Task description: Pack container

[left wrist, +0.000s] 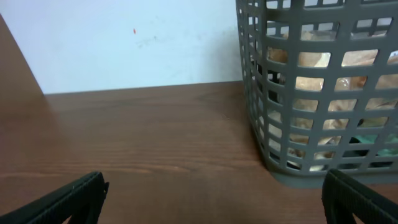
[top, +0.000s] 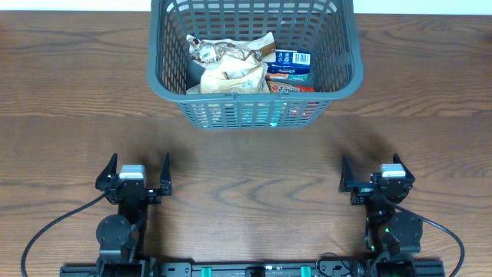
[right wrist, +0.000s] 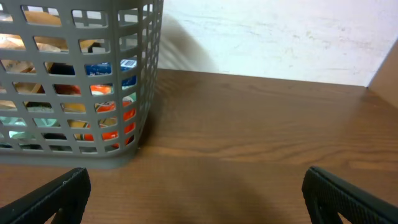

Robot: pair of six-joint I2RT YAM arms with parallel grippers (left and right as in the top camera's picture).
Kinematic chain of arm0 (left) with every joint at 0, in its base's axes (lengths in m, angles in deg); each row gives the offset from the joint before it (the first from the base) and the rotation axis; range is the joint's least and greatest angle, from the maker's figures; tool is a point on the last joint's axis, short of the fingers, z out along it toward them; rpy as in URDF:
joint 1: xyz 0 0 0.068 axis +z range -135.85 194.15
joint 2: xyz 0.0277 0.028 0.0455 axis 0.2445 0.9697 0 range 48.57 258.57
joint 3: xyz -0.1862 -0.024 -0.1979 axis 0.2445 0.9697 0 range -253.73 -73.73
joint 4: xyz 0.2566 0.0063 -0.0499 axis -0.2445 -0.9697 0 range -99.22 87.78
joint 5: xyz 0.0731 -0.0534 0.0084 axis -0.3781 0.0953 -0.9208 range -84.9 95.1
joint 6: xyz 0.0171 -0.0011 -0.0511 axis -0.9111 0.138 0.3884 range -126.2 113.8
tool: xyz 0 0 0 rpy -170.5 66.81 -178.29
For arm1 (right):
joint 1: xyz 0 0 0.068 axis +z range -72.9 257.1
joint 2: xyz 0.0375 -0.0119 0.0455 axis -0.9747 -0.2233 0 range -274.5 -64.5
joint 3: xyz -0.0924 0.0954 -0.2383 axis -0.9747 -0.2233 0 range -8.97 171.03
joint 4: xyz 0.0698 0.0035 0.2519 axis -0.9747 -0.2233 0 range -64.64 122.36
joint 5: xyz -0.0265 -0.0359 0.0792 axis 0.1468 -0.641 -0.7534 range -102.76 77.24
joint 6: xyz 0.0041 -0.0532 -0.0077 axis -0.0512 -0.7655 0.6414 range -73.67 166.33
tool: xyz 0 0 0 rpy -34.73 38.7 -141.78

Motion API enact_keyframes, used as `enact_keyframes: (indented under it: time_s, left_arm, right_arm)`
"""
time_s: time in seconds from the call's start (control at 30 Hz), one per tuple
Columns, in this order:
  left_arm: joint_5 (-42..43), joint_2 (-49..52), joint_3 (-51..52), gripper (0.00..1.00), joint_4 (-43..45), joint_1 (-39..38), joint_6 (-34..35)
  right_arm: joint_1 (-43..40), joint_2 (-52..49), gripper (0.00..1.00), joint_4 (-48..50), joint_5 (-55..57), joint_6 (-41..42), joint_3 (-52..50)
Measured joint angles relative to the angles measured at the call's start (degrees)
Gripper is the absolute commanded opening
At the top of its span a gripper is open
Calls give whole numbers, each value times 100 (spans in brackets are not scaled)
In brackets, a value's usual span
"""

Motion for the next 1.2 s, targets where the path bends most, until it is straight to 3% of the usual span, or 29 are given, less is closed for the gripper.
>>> enact_keyframes:
  time_s: [1.2]
  left_arm:
    - [-39, 0, -26, 99, -37, 0, 149]
  right_arm:
    - [0, 0, 99, 0, 2, 0, 0]
